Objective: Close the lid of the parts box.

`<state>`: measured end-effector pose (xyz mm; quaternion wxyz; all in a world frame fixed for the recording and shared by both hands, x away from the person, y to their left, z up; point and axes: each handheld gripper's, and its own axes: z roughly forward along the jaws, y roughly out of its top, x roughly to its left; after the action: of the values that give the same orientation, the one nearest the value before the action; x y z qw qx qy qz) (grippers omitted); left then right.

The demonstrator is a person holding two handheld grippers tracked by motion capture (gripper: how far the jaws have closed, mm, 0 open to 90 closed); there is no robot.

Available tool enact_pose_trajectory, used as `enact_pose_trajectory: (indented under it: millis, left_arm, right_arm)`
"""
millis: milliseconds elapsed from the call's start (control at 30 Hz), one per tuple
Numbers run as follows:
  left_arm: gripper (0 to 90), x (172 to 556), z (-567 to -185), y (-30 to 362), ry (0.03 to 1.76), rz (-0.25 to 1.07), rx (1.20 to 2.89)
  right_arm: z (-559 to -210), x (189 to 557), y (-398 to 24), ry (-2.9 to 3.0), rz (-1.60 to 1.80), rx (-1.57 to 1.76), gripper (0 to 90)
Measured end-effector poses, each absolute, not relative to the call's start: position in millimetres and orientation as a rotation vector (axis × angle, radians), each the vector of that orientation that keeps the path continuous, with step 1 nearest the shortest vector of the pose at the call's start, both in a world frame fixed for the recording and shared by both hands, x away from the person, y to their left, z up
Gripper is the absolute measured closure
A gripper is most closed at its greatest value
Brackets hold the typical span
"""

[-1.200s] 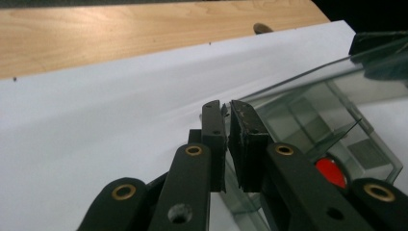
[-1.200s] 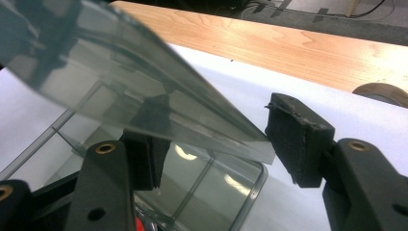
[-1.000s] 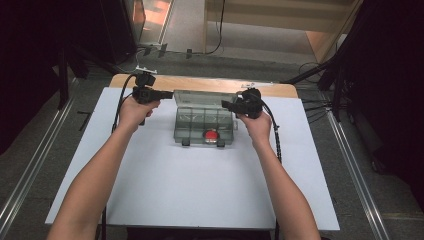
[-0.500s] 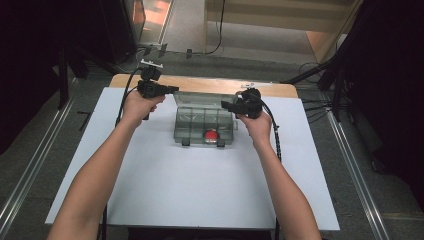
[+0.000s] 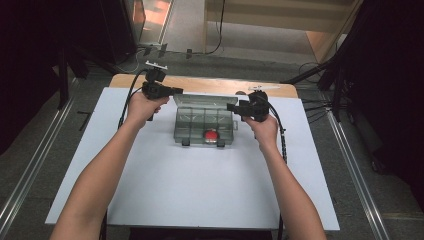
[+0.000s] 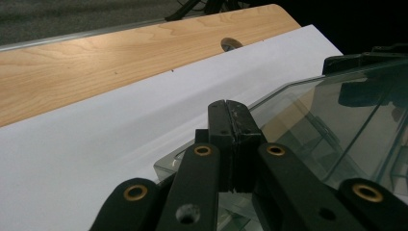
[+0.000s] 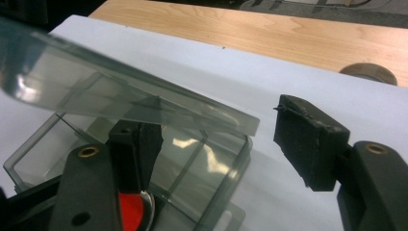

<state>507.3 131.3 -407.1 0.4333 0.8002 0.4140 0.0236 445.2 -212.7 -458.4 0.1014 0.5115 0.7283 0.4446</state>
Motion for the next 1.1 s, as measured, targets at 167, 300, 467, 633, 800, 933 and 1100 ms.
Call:
enact_pose_trajectory:
  millis: [167, 300, 467, 633, 800, 933, 1100]
  left_arm:
    - [90.0, 506, -407, 131, 1.032, 0.054, 2.002]
    - [90.0, 504, -406, 131, 1.027, 0.052, 2.006]
    - [90.0, 501, -404, 132, 1.022, 0.045, 2.005]
    - [90.0, 497, -403, 132, 1.009, 0.043, 2.008]
    - [90.0, 493, -402, 131, 0.998, 0.037, 2.005]
    - [90.0, 490, -402, 132, 0.996, 0.031, 2.002]
    - [90.0, 487, -401, 132, 0.995, 0.027, 2.003]
  right_arm:
    - [-458, 440, -217, 2.207, 1.290, 1.466, 31.4]
    - [-456, 436, -223, 2.214, 1.281, 1.472, 36.4]
    - [-452, 434, -230, 2.217, 1.255, 1.474, 54.3]
    - [-449, 434, -239, 2.220, 1.278, 1.508, 73.2]
    - [-447, 436, -244, 2.253, 1.255, 1.522, 87.6]
    - [-439, 439, -243, 2.274, 1.264, 1.513, 90.0]
    - [-426, 445, -237, 2.281, 1.274, 1.511, 90.0]
